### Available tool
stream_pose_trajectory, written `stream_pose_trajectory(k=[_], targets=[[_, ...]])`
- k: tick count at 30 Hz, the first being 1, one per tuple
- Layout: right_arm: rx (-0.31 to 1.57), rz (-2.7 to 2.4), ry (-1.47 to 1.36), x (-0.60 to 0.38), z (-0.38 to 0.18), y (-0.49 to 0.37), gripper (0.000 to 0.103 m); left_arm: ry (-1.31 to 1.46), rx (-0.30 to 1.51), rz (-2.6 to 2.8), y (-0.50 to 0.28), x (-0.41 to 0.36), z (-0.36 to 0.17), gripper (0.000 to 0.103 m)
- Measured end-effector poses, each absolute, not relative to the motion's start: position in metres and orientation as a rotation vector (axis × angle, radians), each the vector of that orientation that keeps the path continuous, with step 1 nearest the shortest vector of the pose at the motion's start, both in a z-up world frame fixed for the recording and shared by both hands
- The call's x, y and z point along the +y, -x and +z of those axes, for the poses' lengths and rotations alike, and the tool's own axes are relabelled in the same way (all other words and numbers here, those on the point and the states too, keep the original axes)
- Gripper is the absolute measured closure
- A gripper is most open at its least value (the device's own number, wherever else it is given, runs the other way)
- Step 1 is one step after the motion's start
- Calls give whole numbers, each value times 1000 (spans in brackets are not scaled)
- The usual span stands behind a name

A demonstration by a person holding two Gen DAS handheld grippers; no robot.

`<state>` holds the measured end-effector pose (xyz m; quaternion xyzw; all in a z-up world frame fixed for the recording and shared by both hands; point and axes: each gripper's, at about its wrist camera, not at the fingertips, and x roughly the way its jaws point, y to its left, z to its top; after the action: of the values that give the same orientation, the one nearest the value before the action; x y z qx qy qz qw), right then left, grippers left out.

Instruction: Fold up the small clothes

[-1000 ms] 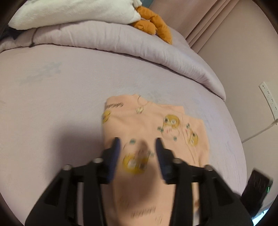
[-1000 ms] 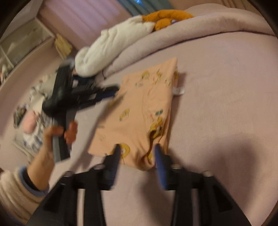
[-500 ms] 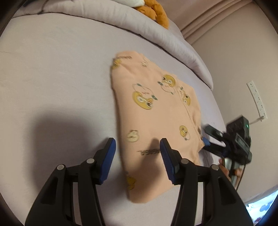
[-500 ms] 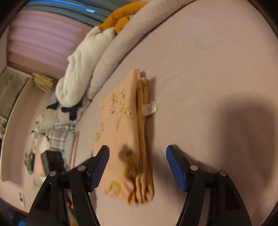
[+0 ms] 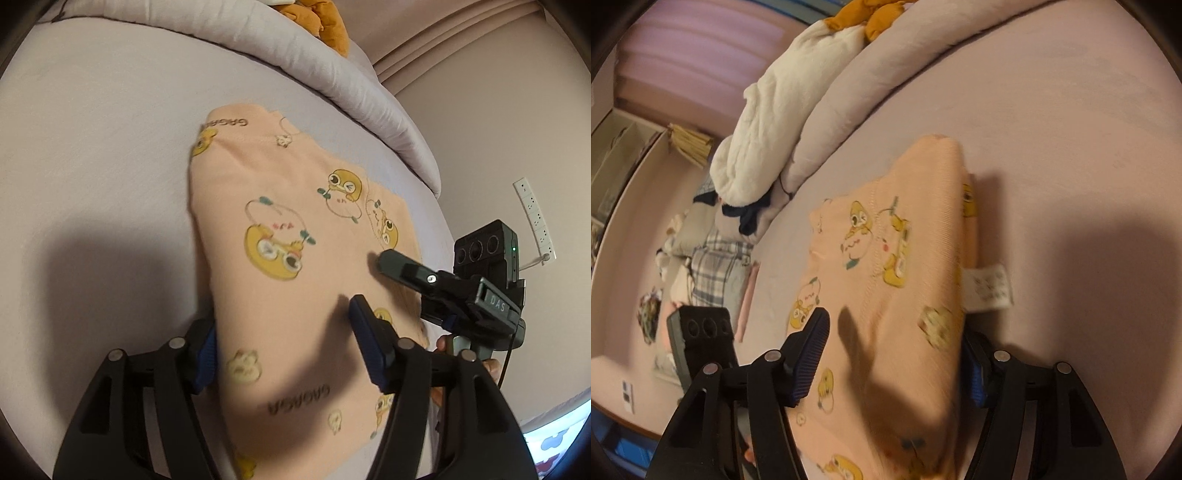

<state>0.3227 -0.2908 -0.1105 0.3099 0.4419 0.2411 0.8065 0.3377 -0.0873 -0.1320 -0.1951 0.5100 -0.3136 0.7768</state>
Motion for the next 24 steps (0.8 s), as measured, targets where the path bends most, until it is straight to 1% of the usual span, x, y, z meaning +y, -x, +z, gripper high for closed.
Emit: stream_pose_trajectory(k=[7, 9, 11, 18, 24], targets=[[936, 510, -617, -288, -112, -324, 57, 363, 1072, -660, -337, -97, -129, 40], [929, 505, -611, -290, -113, -322, 64, 326, 1059, -644, -333, -99, -128, 44], [923, 503, -607, -289, -112, -320, 68, 293, 1050, -628, -331, -101, -126, 46], [892, 442, -544, -278, -103, -309, 74, 251, 1029, -593, -326, -101, -125, 52], [836, 412, -474, -268, -85, -288, 76, 217, 995, -587, -313, -100, -117, 66]])
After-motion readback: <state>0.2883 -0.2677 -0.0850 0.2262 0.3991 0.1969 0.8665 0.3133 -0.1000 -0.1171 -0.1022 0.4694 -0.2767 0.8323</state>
